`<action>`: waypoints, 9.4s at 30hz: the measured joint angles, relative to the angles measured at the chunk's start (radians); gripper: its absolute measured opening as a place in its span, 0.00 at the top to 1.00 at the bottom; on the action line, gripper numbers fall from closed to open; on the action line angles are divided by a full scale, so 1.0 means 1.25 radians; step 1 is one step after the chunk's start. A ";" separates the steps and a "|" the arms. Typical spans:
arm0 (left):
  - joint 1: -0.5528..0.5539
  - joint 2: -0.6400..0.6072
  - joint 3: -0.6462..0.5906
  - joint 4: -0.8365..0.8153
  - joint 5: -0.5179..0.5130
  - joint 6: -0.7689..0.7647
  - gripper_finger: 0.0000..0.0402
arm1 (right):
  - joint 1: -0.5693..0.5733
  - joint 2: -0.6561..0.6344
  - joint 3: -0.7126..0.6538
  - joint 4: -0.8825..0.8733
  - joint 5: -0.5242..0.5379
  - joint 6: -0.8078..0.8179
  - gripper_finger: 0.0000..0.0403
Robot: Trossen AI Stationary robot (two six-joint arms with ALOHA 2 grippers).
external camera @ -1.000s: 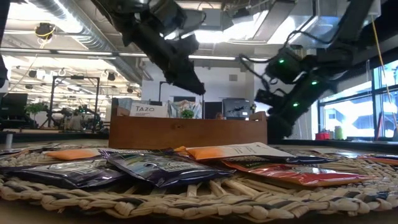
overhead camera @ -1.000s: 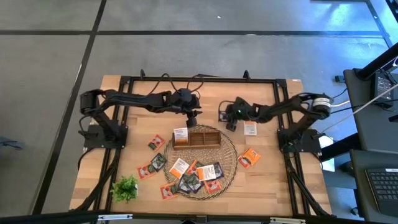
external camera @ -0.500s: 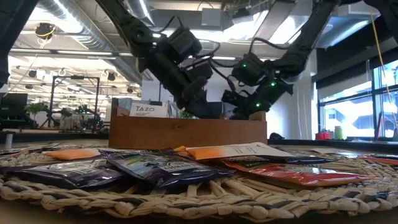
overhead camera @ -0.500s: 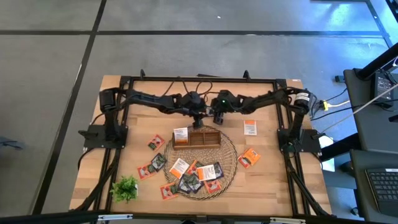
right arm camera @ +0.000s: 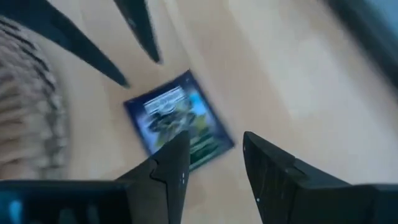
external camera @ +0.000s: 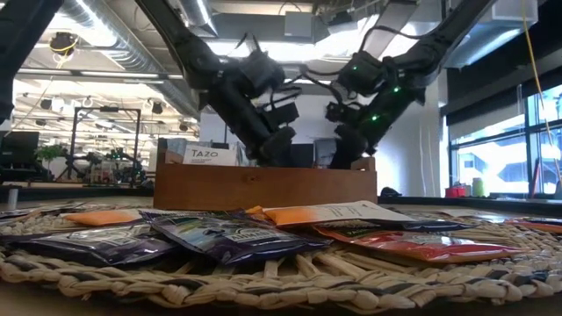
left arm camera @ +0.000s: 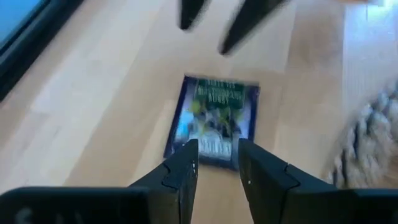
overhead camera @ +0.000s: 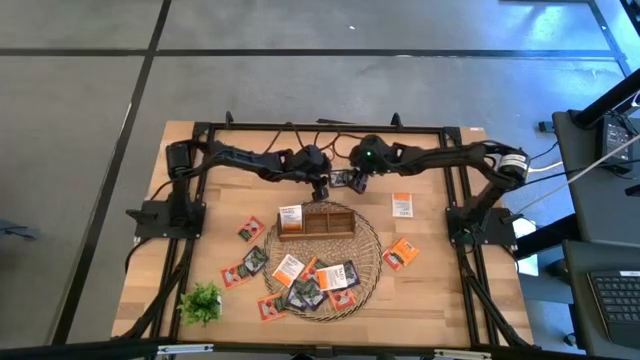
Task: Pick & Place Tea
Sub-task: Put the violet tea bag into the middle slot of the wooden organizer, then put the top right white tea bag into the left slot of the wooden organizer
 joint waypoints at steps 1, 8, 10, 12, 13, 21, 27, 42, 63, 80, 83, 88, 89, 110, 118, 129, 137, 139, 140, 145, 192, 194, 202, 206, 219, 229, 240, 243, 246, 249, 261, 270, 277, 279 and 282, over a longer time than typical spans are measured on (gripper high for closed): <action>0.001 0.011 0.000 0.012 0.010 -0.004 0.72 | -0.005 -0.002 0.000 -0.014 -0.019 0.033 0.63; 0.010 0.061 -0.001 0.063 0.015 -0.007 0.73 | -0.038 -0.002 -0.001 -0.038 -0.085 0.234 0.63; 0.012 0.065 -0.001 0.061 0.008 -0.007 0.73 | -0.041 0.001 -0.001 -0.034 -0.085 0.287 0.63; 0.012 0.066 -0.001 0.058 0.000 -0.007 0.73 | -0.042 0.011 0.000 -0.033 -0.084 0.319 0.63; 0.012 0.065 -0.001 0.060 0.001 -0.007 0.72 | -0.041 0.020 0.000 -0.032 -0.085 0.330 0.63; 0.011 0.065 -0.001 0.033 0.003 -0.006 0.73 | -0.039 0.098 0.001 -0.019 -0.086 0.398 0.63; 0.012 0.071 -0.001 0.028 0.001 -0.014 0.72 | -0.039 0.108 0.002 -0.013 -0.087 0.397 0.63; 0.014 0.099 0.002 0.057 0.007 -0.035 0.72 | -0.047 0.114 0.001 0.030 -0.153 0.395 0.63; 0.014 0.101 0.000 0.057 0.006 -0.035 0.74 | -0.066 0.114 -0.001 0.023 -0.229 0.340 0.88; 0.031 -0.154 -0.005 -0.149 -0.016 0.067 0.74 | -0.071 0.017 0.070 -0.135 -0.222 0.056 0.98; 0.037 -0.220 -0.004 -0.226 -0.054 0.121 0.74 | -0.047 -0.026 0.134 -0.264 -0.185 -0.036 0.99; 0.041 -0.301 -0.004 -0.364 -0.122 0.089 0.73 | 0.034 -0.057 0.251 -0.438 -0.125 -0.139 0.98; 0.041 -0.314 -0.004 -0.399 -0.134 0.081 0.73 | 0.054 -0.055 0.274 -0.462 -0.118 -0.147 0.98; 0.040 -0.384 -0.004 -0.664 -0.206 -0.035 0.73 | 0.338 0.183 0.666 -0.760 0.070 -0.213 0.97; 0.040 -0.384 -0.004 -0.663 -0.206 -0.035 0.74 | 0.354 0.302 0.795 -0.838 0.064 -0.241 0.97; 0.040 -0.384 -0.004 -0.652 -0.206 -0.033 0.74 | 0.360 0.363 0.803 -0.846 0.064 -0.242 0.97; 0.040 -0.384 -0.004 -0.649 -0.207 -0.033 0.73 | 0.360 0.362 0.803 -0.843 0.064 -0.294 0.97; 0.040 -0.384 -0.004 -0.649 -0.207 -0.033 0.73 | 0.360 0.362 0.803 -0.843 0.064 -0.295 0.97; 0.040 -0.384 -0.004 -0.649 -0.207 -0.033 0.73 | 0.360 0.362 0.803 -0.843 0.064 -0.295 0.97; 0.040 -0.384 -0.004 -0.639 -0.207 -0.033 0.74 | 0.358 0.362 0.803 -0.841 0.064 -0.297 0.94; 0.024 -0.385 -0.103 -0.170 0.069 -0.040 0.73 | 0.197 -0.348 -0.168 -0.475 0.043 0.544 0.78; 0.024 -0.385 -0.103 -0.170 0.069 -0.042 0.74 | 0.189 -0.349 -0.175 -0.472 0.042 0.528 0.78; 0.024 -0.385 -0.103 -0.170 0.069 -0.057 0.73 | 0.149 -0.349 -0.181 -0.486 0.051 0.519 0.78; 0.024 -0.385 -0.103 -0.170 0.068 -0.057 0.73 | 0.139 -0.348 -0.190 -0.458 0.059 0.437 0.78; 0.024 -0.385 -0.103 -0.170 0.063 -0.054 0.73 | 0.116 -0.348 -0.195 -0.430 0.064 0.333 0.50; 0.024 -0.385 -0.103 -0.170 0.043 -0.054 0.74 | 0.141 -0.343 -0.195 -0.507 0.075 0.125 0.40; 0.024 -0.385 -0.104 -0.170 0.043 -0.047 0.74 | 0.155 -0.204 -0.194 -0.500 0.089 0.104 0.52; 0.024 -0.385 -0.104 -0.170 0.043 -0.047 0.74 | 0.155 -0.169 -0.189 -0.502 0.095 0.104 0.54; 0.024 -0.385 -0.104 -0.170 0.043 -0.047 0.74 | 0.155 -0.158 -0.186 -0.497 0.103 0.081 0.56; 0.024 -0.385 -0.104 -0.171 0.043 -0.047 0.73 | 0.152 -0.155 -0.170 -0.472 0.154 0.000 0.59; 0.024 -0.385 -0.104 -0.219 0.043 -0.012 0.74 | 0.088 -0.058 -0.143 -0.158 0.049 -0.492 0.60; 0.024 -0.385 -0.104 -0.246 0.043 -0.013 0.73 | 0.088 -0.009 -0.118 -0.094 0.039 -0.548 0.60; 0.025 -0.370 -0.103 -0.196 0.047 -0.043 0.74 | 0.079 -0.004 -0.084 -0.103 0.022 -0.539 0.60; 0.027 -0.352 -0.104 -0.177 0.053 -0.020 0.74 | 0.080 0.006 -0.082 -0.088 0.022 -0.585 0.60; 0.027 -0.322 -0.103 -0.169 0.085 -0.008 0.73 | 0.080 0.030 -0.080 -0.069 0.022 -0.622 0.60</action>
